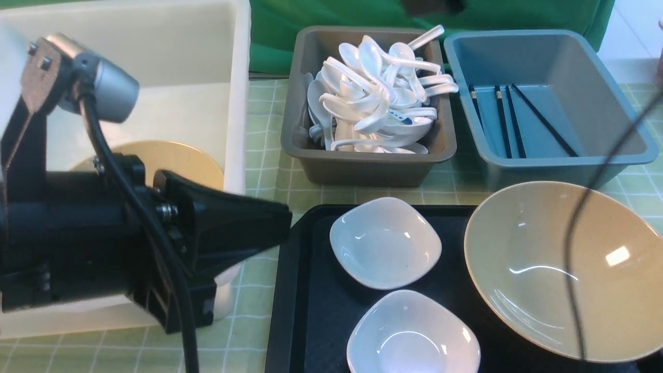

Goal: On green table put chopsticks spoon bowls plates into blue grey white boxes.
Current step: 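Place the white spoon into the bin of spoons with the right gripper, then grasp the large bowl on the tray by its rim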

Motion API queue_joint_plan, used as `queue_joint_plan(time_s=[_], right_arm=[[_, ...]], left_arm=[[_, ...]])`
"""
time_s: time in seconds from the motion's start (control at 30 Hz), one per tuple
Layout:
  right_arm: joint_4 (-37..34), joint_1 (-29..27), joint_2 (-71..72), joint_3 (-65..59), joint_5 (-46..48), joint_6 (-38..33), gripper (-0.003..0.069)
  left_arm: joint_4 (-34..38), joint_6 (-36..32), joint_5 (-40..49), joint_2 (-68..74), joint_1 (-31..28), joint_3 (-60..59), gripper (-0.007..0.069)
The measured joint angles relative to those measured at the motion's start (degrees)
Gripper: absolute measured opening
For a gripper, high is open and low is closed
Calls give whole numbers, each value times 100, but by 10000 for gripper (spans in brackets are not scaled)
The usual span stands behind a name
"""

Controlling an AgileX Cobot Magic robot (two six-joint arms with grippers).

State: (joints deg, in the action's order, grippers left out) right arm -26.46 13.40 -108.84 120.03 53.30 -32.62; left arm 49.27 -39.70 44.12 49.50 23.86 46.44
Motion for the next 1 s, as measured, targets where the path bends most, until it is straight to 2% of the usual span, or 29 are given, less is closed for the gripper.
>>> queue_joint_plan(time_s=[0.17,0.33,0.4,0.43,0.47,0.53,0.57,0.6,0.7,0.8,1.0], right_arm=[[-91,25,1765,-621,1252,98,523],[-144,37,2965,-1896,1372,407,444],[-84,37,3565,-3176,1372,451,365],[-66,37,3647,-3268,1372,453,351],[100,37,4017,-4244,1362,466,272],[300,37,4280,-4859,1347,473,204],[324,37,4312,-4929,1341,473,195],[472,37,4563,-5452,1304,533,129],[551,37,4974,-6091,1038,558,50],[551,37,5450,-6677,630,565,25],[563,37,6012,-7038,95,573,24]], left_arm=[[7,57,462,140,0,0,-2],[163,75,475,598,0,82,-2],[198,82,585,1002,0,321,-2],[198,82,616,1033,0,346,-2],[198,82,782,1341,0,618,0],[198,77,892,1585,0,860,0],[198,77,921,1646,0,889,0],[211,77,1050,1885,0,1116,0],[217,77,1266,2220,0,1374,0],[210,125,1396,2569,0,1471,1],[161,180,1411,2848,0,1483,2]])
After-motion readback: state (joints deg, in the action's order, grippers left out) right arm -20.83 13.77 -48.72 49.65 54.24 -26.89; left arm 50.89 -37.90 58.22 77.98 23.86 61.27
